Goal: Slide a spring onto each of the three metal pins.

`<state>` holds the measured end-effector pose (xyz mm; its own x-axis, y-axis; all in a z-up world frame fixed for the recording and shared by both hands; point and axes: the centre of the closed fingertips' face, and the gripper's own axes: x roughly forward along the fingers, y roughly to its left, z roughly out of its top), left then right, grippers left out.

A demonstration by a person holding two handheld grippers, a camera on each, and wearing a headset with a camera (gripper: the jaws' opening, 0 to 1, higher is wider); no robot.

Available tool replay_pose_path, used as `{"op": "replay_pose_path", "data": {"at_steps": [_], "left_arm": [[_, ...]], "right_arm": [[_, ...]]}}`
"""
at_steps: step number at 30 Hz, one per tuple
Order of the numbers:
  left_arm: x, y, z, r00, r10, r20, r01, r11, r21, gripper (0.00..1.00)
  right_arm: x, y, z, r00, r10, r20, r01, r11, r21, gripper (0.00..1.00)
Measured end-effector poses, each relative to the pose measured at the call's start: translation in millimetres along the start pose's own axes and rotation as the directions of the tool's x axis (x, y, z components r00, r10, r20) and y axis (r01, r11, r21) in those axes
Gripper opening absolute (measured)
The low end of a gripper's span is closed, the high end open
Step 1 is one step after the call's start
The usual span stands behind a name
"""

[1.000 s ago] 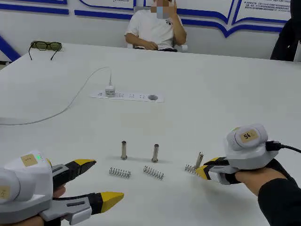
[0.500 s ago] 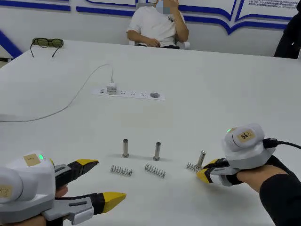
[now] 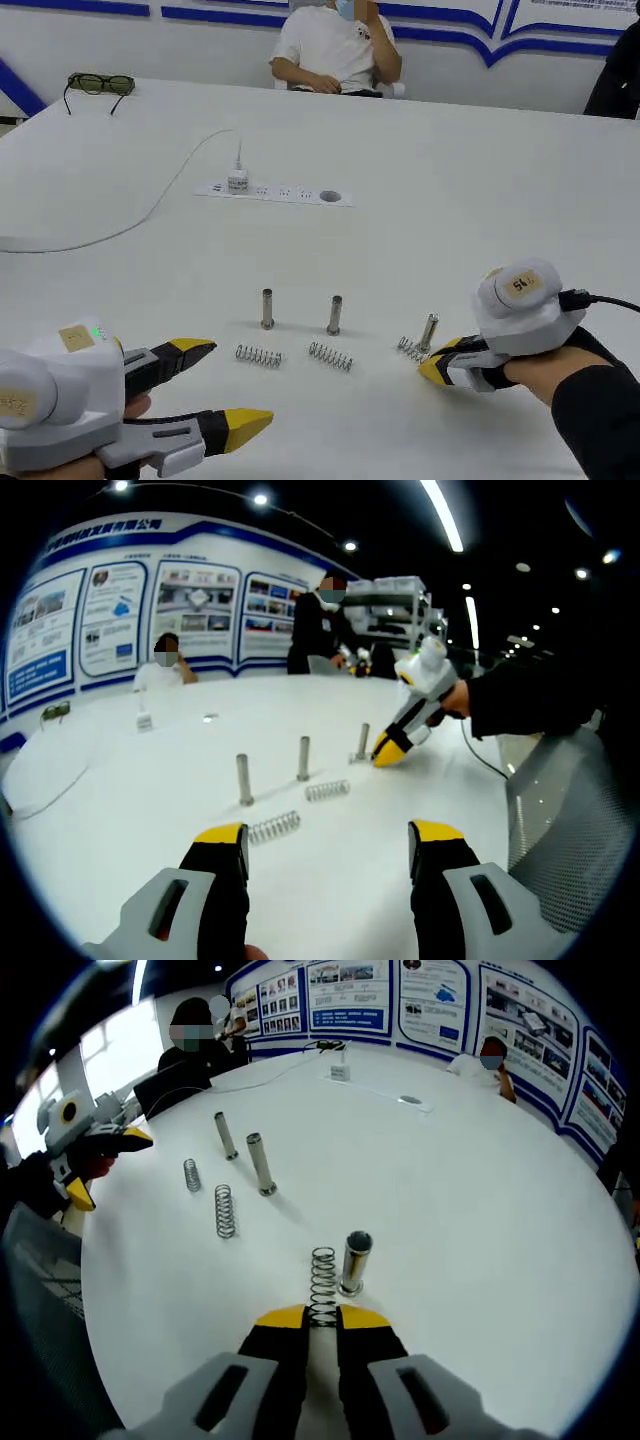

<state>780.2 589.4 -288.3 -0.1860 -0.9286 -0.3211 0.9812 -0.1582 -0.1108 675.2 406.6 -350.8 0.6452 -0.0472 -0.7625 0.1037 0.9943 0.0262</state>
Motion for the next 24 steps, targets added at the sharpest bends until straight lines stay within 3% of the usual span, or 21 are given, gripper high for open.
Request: {"op": "replay_pose_path", "data": {"at_steps": [7, 12, 19, 24], "left_arm": [[7.8, -10.2, -3.7, 0.9988, -0.045, -0.019, 0.045, 0.999, 0.017, 0.64], [14.6, -19.1, -5.4, 0.9962, -0.081, -0.032, 0.082, 0.996, 0.031, 0.63], [23.4, -29.2, -5.8, 0.9913, -0.122, -0.048, 0.125, 0.991, 0.052, 0.60], [27.5, -34.1, -4.6, 0.9871, -0.150, -0.057, 0.153, 0.986, 0.066, 0.56]], "right_arm": [[-4.6, 6.1, 2.9, 0.9999, 0.015, 0.004, -0.015, 1.000, -0.002, 0.12], [-14.2, 19.8, 9.0, 0.9988, 0.047, 0.013, -0.047, 0.998, -0.053, 0.12], [-26.5, 49.0, 11.4, 0.9923, 0.124, -0.010, -0.123, 0.976, -0.177, 0.12], [-30.7, 67.7, 19.7, 0.9862, 0.165, -0.007, -0.163, 0.961, -0.225, 0.12]]}}
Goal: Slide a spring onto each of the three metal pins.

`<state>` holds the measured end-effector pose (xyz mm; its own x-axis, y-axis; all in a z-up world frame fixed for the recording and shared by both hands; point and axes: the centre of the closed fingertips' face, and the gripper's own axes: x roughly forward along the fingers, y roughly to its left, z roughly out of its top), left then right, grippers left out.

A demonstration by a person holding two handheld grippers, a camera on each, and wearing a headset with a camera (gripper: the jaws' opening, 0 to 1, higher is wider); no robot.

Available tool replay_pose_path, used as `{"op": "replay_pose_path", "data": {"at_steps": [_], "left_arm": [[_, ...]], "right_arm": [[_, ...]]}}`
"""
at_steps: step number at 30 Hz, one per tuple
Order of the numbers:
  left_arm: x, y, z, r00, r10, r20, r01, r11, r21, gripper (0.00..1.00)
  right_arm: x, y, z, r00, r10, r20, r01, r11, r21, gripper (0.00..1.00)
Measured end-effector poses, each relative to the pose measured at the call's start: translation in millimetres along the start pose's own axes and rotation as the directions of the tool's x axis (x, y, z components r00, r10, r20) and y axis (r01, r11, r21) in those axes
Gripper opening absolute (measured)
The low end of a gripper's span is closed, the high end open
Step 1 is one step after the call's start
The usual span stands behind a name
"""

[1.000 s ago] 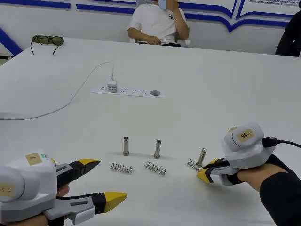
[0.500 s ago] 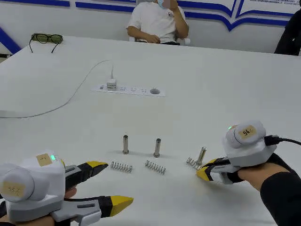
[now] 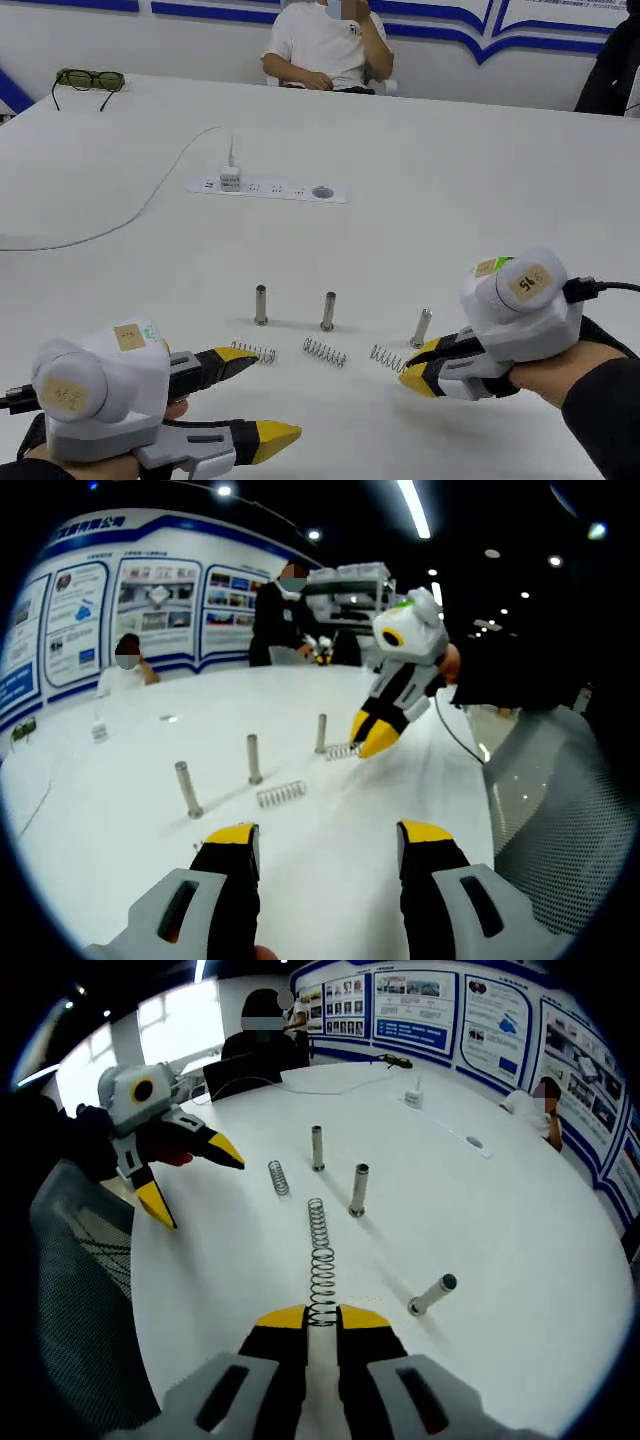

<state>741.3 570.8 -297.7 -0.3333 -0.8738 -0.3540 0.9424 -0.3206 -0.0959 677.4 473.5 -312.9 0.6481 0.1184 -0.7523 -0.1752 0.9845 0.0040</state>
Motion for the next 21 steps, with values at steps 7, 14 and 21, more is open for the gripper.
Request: {"op": "replay_pose_path", "data": {"at_steps": [7, 14, 21], "left_arm": [[5.1, -5.8, 1.3, 0.9994, -0.033, -0.008, 0.034, 0.999, 0.018, 0.51], [9.2, -14.0, 5.1, 0.9980, -0.063, 0.000, 0.063, 0.997, 0.041, 0.46], [12.0, -25.1, 6.9, 0.9952, -0.098, -0.002, 0.098, 0.992, 0.080, 0.41]], "right_arm": [[3.5, 27.9, 13.7, 0.9964, 0.085, -0.005, -0.085, 0.993, -0.082, 0.12], [3.6, 50.8, 23.0, 0.9883, 0.152, -0.012, -0.152, 0.975, -0.161, 0.12], [6.3, 67.5, 23.9, 0.9767, 0.214, -0.019, -0.213, 0.953, -0.216, 0.12]]}}
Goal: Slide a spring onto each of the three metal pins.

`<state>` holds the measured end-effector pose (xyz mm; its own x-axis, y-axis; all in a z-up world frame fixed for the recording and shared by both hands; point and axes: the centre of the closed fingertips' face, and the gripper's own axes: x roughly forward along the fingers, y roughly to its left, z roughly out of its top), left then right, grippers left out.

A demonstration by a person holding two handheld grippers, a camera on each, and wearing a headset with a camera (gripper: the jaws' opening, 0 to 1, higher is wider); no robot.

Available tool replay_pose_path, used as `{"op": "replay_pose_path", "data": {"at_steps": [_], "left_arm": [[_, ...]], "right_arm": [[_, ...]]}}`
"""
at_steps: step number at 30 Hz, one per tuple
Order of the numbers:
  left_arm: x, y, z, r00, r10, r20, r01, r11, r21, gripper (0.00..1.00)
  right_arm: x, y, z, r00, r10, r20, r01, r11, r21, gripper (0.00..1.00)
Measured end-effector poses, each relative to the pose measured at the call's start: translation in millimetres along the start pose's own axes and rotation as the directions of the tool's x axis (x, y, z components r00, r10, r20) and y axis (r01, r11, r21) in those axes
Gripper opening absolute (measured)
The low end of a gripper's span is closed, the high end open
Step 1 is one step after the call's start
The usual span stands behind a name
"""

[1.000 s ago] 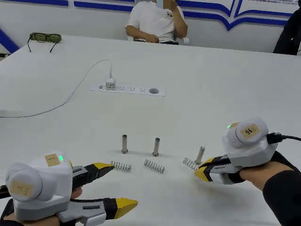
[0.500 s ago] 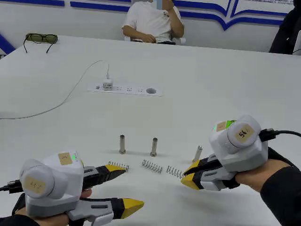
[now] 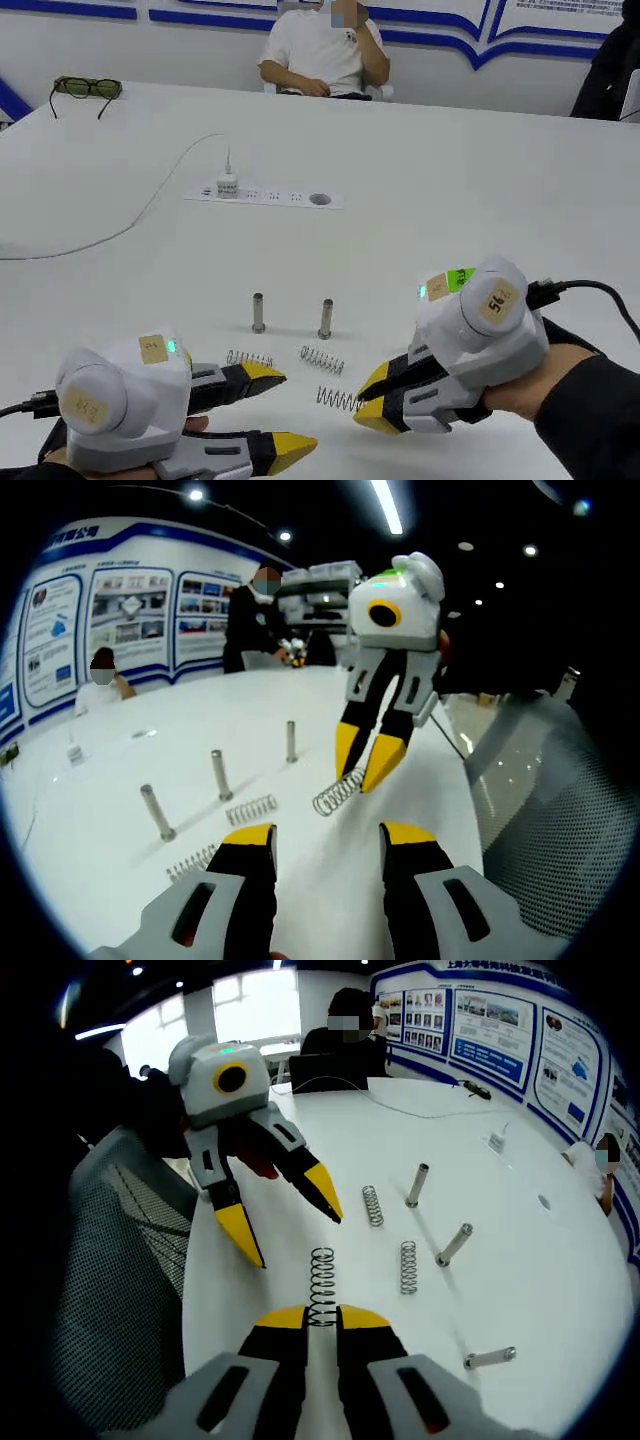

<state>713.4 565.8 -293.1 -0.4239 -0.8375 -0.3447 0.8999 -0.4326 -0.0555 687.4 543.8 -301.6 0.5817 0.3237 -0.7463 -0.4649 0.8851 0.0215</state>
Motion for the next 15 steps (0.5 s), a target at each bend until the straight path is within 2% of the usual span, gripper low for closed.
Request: {"op": "replay_pose_path", "data": {"at_steps": [8, 15], "left_arm": [[3.5, -11.1, 0.8, 0.9990, -0.043, -0.009, 0.044, 0.998, 0.034, 0.30], [5.4, -20.8, -0.4, 0.9963, -0.084, -0.018, 0.085, 0.995, 0.060, 0.17]], "right_arm": [[3.8, 16.9, 2.7, 0.9982, 0.057, -0.018, -0.058, 0.994, -0.094, 0.12], [4.5, 23.4, 5.4, 0.9960, 0.084, -0.028, -0.087, 0.987, -0.137, 0.12]]}}
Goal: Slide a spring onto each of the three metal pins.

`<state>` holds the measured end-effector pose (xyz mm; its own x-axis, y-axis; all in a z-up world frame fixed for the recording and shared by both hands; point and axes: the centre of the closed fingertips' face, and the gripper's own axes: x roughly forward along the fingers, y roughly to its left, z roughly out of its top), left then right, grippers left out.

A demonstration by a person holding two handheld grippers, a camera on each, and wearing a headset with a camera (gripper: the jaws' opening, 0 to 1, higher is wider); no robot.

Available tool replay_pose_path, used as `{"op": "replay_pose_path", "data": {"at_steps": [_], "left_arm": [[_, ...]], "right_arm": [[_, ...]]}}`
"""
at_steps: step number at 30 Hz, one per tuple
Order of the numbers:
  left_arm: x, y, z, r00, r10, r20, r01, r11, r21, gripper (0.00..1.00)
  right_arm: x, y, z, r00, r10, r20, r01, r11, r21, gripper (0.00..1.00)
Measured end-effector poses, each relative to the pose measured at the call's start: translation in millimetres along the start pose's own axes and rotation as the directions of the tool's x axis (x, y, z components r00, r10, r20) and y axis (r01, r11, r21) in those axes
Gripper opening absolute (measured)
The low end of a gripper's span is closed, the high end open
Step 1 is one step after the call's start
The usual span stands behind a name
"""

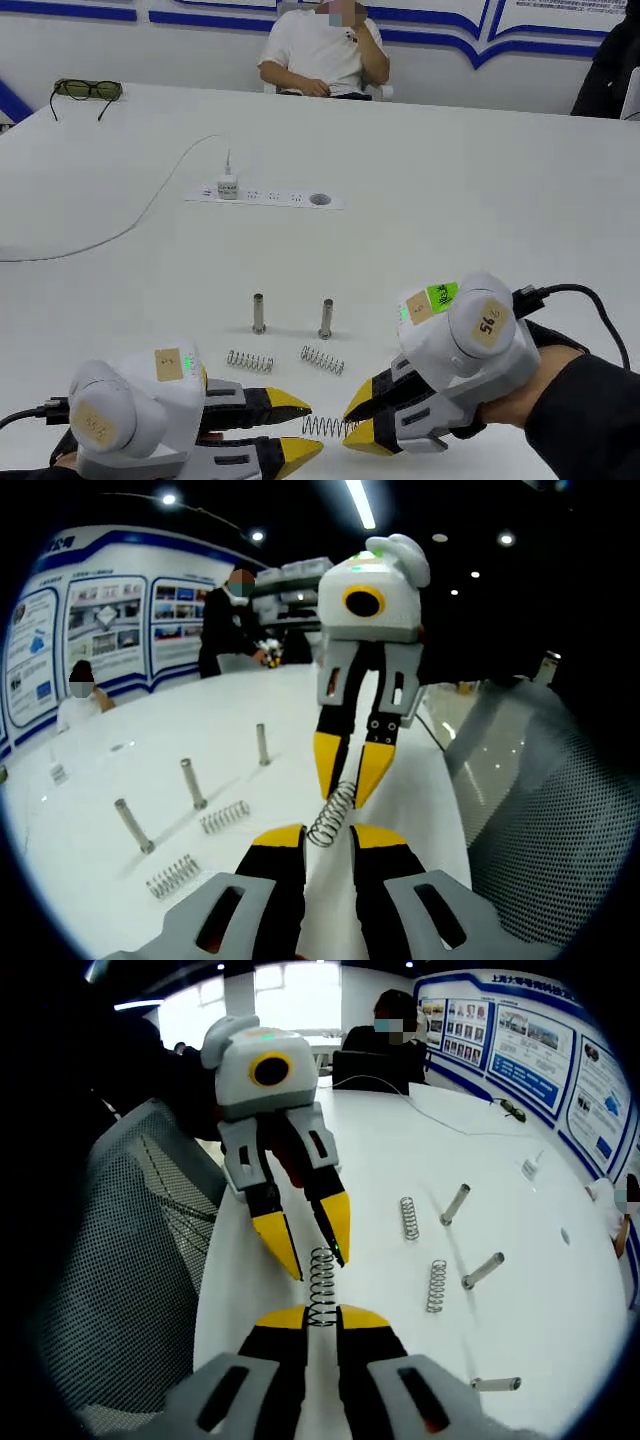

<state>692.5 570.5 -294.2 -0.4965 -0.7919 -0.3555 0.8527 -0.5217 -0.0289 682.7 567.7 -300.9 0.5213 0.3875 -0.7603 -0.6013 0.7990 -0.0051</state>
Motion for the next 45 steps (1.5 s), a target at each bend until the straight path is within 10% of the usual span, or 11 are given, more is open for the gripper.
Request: {"op": "replay_pose_path", "data": {"at_steps": [28, 45], "left_arm": [[5.5, -11.5, -5.3, 0.9986, -0.045, -0.027, 0.046, 0.998, 0.037, 0.11], [3.1, -4.4, -2.0, 0.9998, -0.020, 0.005, 0.019, 1.000, 0.010, 0.10]], "right_arm": [[-15.4, 12.0, 44.9, 0.9940, 0.039, 0.102, -0.037, 0.999, -0.020, 0.11], [-13.4, 6.8, 42.0, 0.9955, 0.014, 0.093, -0.016, 1.000, 0.015, 0.15]]}}
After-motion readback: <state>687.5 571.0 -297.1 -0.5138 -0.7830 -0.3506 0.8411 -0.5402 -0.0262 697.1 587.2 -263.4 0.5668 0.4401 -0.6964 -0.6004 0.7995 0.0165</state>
